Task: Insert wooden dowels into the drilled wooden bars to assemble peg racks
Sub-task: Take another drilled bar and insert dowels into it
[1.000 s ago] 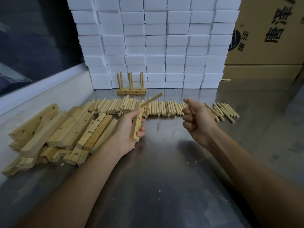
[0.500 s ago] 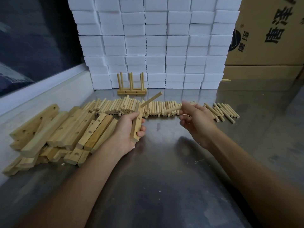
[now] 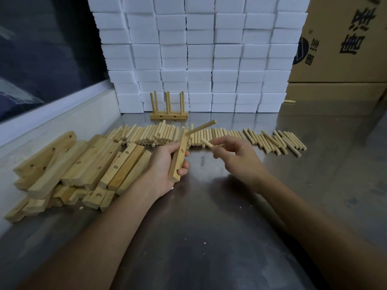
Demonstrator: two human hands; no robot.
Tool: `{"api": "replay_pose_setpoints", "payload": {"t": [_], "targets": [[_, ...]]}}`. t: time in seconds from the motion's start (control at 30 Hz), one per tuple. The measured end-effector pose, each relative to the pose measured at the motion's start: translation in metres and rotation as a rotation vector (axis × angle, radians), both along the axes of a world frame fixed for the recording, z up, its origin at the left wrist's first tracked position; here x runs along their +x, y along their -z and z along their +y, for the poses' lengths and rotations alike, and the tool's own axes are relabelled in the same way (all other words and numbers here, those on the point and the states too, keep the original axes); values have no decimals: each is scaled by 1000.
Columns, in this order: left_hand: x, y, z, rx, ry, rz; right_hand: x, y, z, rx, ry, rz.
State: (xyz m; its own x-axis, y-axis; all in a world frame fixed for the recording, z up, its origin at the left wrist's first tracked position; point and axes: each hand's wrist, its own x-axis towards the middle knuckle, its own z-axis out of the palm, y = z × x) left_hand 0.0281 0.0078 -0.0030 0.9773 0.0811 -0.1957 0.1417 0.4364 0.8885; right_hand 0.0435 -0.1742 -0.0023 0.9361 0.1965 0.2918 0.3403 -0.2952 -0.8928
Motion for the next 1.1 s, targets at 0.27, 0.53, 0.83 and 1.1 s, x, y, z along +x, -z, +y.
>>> {"api": "replay_pose_setpoints", "payload": {"t": [0.27, 0.53, 0.83, 1.1], "targets": [[-4, 1, -8, 20, 82, -53, -5, 6, 11, -218, -50, -253], [-2, 6, -11, 82, 84, -94, -9, -4, 12, -381, -64, -503], [0, 10, -11, 120, 59, -105, -5, -5, 18, -354, -25, -437], [1, 10, -11, 159, 46, -90, -11, -10, 17, -818, 69, -655]]}}
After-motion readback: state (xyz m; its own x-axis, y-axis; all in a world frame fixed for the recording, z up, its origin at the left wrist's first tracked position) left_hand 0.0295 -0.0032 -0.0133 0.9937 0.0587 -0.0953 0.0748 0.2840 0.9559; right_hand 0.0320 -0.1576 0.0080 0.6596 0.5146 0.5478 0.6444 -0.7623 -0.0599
